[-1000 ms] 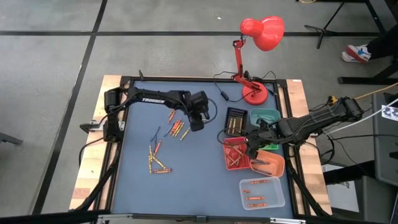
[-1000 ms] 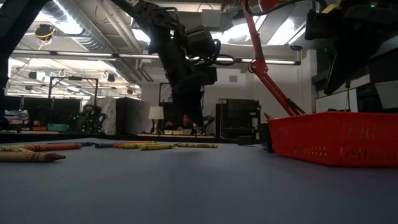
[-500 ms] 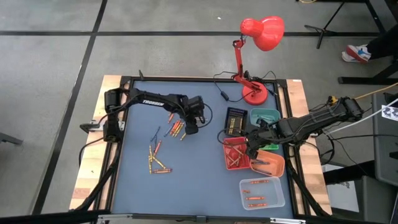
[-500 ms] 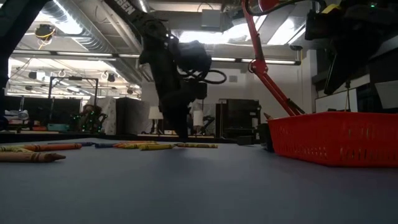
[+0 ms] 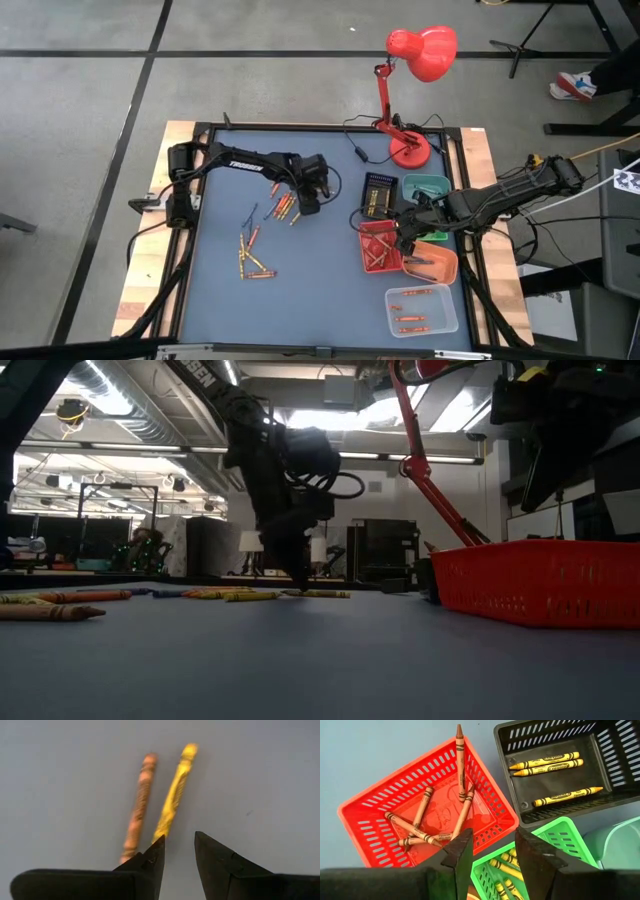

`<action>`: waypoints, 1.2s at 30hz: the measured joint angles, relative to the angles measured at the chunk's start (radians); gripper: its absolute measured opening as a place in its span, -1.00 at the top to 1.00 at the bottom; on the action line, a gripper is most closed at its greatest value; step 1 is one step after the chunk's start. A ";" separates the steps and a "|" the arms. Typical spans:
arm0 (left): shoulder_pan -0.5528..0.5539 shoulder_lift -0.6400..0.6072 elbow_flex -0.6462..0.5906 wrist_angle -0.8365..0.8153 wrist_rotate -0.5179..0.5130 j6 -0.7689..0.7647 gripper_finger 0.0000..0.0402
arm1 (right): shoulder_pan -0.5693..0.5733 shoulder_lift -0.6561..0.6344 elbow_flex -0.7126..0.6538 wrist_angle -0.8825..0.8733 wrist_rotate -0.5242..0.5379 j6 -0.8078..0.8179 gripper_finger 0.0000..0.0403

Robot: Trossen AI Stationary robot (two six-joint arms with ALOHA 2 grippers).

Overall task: Sort crayons
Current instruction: Put the yellow crayon into the black basket

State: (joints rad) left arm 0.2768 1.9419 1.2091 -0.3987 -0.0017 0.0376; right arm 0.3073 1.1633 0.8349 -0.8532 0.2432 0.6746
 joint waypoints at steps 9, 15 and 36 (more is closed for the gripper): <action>0.009 0.000 0.000 0.079 0.031 0.000 0.54 | 0.000 0.000 0.000 0.000 0.000 0.000 0.28; 0.025 0.003 0.000 0.079 0.030 0.000 0.54 | 0.000 0.000 0.000 0.000 0.000 0.000 0.28; 0.029 0.073 0.004 0.081 0.032 -0.001 0.78 | 0.001 0.000 0.000 0.000 0.000 0.000 0.28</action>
State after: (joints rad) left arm 0.3061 2.0148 1.2133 -0.3172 0.0307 0.0364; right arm 0.3080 1.1633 0.8349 -0.8532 0.2428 0.6746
